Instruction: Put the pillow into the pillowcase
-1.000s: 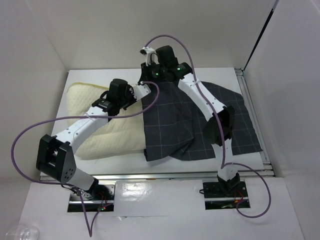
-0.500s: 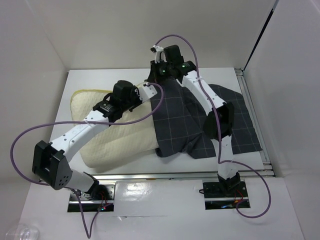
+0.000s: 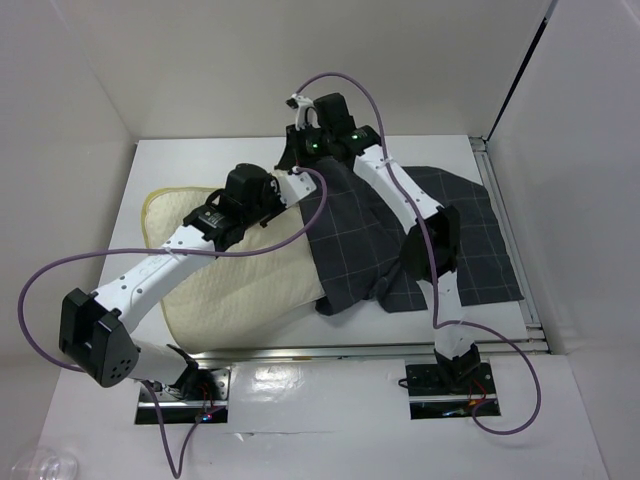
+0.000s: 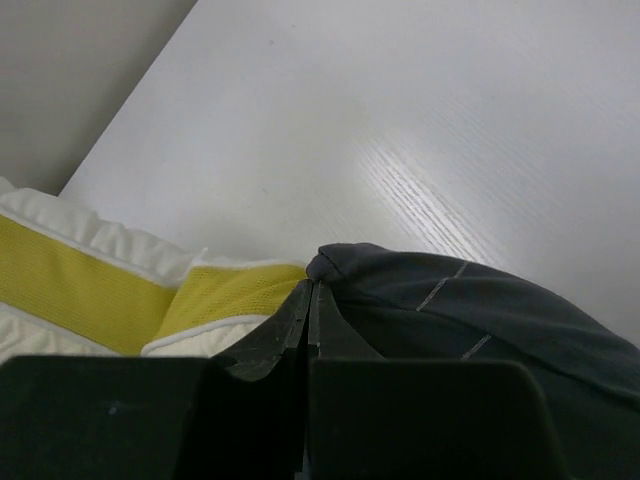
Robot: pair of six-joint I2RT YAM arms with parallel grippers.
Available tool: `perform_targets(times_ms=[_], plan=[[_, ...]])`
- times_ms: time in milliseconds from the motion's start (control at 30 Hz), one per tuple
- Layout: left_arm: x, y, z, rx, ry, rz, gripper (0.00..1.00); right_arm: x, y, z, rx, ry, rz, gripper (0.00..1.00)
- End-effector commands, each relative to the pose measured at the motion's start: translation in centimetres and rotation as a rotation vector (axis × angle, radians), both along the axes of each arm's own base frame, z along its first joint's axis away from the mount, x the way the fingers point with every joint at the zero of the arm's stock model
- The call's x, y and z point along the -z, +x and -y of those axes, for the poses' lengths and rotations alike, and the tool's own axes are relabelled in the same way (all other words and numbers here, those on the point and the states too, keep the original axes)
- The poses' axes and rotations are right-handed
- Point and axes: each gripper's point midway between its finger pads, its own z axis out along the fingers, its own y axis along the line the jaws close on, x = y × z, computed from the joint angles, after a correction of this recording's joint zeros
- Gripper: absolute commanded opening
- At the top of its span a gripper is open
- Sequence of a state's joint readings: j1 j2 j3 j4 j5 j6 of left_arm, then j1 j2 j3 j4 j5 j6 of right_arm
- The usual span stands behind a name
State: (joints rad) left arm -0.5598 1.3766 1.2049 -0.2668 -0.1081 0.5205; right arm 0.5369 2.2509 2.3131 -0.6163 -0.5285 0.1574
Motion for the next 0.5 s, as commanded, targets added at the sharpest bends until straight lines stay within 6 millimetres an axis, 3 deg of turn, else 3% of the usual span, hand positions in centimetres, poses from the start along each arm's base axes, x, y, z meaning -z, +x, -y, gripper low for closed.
perform_targets(times_ms=[0, 167, 333, 467], plan=[[-8.9, 0.9, 2.1, 0.049, -0.162, 0.238, 0.00, -4.3, -4.8, -4.7, -0.175, 0.129, 0.012, 0.00], [-8.5, 1.3, 2.3, 0.049, -0.163, 0.241, 0.00, -7.2, -7.6, -5.6, -0.224, 0.184, 0.009, 0.00], [-8.1, 1.7, 3.0, 0.066, -0.170, 0.240, 0.00, -8.4, -10.2, -6.6, -0.268, 0.214, -0.039, 0.00], [-7.6, 2.2, 3.3, 0.066, -0.169, 0.237, 0.00, -11.0, -12.6, -8.0, -0.330, 0.224, 0.047, 0.00]])
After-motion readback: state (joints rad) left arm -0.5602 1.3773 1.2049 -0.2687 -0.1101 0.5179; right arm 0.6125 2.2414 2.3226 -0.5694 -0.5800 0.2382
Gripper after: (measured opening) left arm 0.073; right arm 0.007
